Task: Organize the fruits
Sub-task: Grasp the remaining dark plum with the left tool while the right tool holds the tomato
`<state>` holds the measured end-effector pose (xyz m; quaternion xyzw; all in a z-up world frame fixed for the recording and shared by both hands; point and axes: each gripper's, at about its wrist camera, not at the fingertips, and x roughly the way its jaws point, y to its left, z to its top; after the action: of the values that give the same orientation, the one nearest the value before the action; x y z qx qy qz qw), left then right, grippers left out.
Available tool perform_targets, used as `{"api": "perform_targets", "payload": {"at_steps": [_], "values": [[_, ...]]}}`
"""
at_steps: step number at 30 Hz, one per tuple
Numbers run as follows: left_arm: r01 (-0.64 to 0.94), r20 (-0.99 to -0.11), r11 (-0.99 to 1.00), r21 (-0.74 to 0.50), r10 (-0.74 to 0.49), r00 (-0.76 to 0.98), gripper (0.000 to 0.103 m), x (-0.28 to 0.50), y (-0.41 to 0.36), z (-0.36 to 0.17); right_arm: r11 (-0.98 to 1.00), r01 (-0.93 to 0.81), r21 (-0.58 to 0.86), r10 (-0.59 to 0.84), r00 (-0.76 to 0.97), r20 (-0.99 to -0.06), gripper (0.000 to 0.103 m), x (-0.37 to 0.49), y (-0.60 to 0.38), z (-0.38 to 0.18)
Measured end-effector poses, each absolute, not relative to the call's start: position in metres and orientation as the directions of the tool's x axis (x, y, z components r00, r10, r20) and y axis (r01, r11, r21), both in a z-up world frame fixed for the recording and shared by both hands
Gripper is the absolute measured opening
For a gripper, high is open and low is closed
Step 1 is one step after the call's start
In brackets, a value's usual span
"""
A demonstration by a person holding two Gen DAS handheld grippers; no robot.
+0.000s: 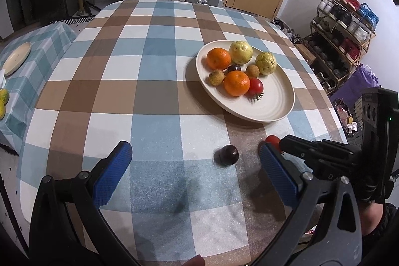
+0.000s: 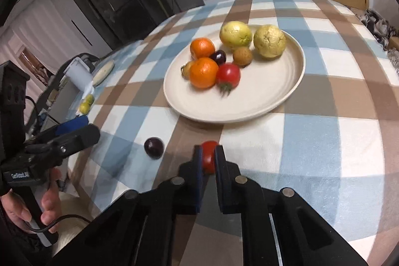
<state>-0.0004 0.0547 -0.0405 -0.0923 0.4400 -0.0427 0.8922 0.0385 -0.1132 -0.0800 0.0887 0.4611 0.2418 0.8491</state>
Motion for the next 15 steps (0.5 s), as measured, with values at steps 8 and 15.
{"api": "perform_targets", "payload": {"at_steps": [8, 15], "values": [[0.000, -0.779, 0.978, -0.206, -0.164, 0.605, 0.102, 0.000, 0.053, -0.042, 0.860, -0.364, 0.358, 0.496, 0.435, -0.751, 0.025, 0.035, -0.101, -0.085], [0.000, -0.779, 0.975, -0.224, -0.179, 0.601, 0.102, 0.000, 0.056, -0.041, 0.864, -0.387, 0.324, 0.473, 0.398, -0.786, 0.028, 0.037, -0.084, -0.095]]}}
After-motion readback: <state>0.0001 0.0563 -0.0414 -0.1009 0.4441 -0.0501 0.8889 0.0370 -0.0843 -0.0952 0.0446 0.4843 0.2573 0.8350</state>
